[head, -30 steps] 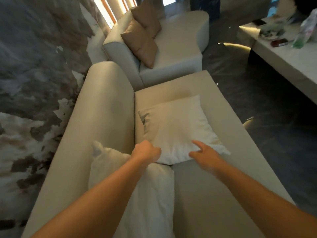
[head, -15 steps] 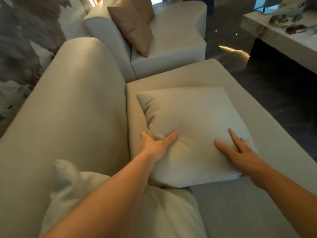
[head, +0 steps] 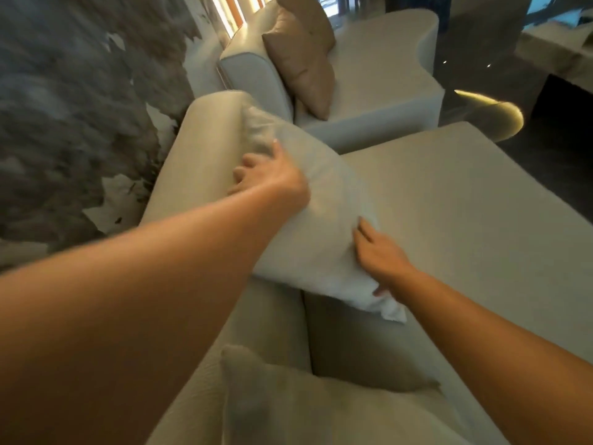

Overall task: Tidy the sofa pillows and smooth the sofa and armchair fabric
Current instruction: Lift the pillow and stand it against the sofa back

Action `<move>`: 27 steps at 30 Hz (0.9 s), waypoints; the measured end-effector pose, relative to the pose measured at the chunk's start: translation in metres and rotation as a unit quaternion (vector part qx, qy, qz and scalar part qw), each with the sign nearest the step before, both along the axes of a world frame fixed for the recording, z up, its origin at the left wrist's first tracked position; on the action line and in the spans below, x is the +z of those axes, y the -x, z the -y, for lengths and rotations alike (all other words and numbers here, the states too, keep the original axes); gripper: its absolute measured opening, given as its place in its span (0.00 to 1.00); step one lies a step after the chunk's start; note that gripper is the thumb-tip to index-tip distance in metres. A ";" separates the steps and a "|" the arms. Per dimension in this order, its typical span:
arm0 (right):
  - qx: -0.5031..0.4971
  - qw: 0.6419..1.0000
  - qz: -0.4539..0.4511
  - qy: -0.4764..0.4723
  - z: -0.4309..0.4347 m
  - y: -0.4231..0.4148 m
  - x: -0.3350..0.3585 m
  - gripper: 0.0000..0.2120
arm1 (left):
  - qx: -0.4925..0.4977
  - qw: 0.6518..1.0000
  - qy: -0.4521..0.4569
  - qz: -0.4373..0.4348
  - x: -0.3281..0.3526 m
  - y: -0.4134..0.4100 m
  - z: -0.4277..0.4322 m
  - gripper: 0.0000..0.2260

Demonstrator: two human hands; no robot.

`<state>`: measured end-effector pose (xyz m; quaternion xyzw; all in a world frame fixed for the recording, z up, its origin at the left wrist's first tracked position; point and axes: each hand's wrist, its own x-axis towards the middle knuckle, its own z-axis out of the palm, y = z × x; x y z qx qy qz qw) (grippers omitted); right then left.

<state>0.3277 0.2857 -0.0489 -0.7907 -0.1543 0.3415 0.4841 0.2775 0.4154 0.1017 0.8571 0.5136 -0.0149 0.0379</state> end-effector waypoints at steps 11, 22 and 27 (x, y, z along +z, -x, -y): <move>0.029 0.996 -0.081 0.009 0.008 0.018 -0.033 0.27 | -0.067 0.994 0.069 0.052 -0.060 0.027 -0.011 0.32; 0.252 0.886 0.065 0.384 0.280 0.038 -0.023 0.21 | -0.007 0.840 0.378 0.389 -0.004 0.145 0.009 0.20; 0.266 0.808 0.053 0.524 0.417 0.084 0.027 0.18 | -0.004 0.926 0.246 0.285 0.009 0.187 0.063 0.19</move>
